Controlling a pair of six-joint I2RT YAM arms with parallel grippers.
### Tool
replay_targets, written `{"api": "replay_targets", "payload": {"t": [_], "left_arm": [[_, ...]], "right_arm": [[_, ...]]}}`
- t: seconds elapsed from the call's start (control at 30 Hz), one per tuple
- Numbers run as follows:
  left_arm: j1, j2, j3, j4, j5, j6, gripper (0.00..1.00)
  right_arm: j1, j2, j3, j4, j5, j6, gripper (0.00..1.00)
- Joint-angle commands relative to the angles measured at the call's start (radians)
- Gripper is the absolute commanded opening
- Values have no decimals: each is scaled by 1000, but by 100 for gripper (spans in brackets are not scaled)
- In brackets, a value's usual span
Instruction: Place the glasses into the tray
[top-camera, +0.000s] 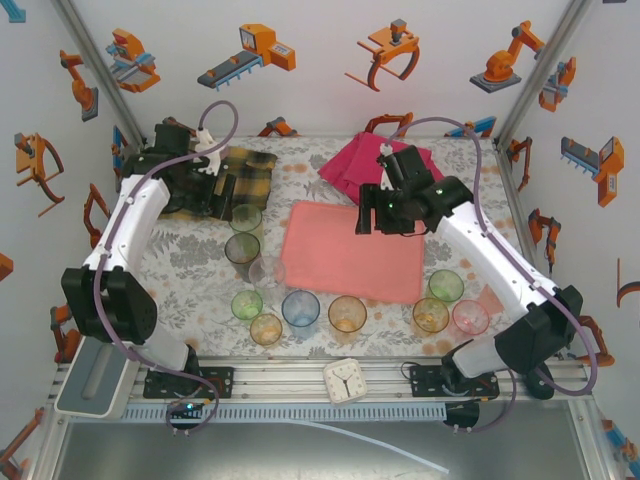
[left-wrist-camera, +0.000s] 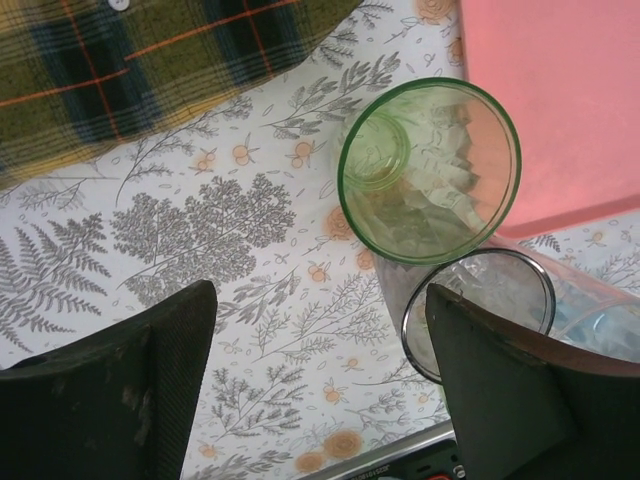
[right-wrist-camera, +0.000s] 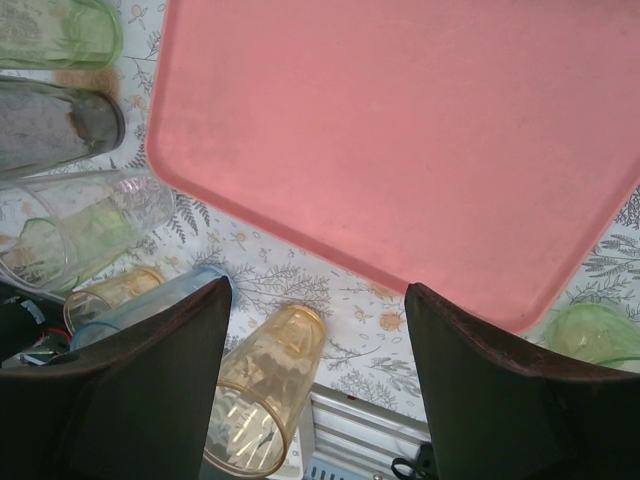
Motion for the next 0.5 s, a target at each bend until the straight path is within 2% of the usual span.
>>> {"api": "replay_targets", "payload": {"t": [0.0, 0.17, 0.33, 0.47], "left_arm": [[-6, 31, 5, 9, 66, -5, 76], [-13, 106, 39, 21, 62, -43, 69], [-31, 158, 46, 35, 50, -33, 58], [-56, 170, 27, 71, 5, -20, 57]], "right_arm": [[6, -9, -22, 29, 6, 5, 65], [6, -11, -51, 85, 16, 2, 65], [6, 8, -40, 90, 23, -19, 66], [6, 12, -43, 102, 32, -20, 66]]}}
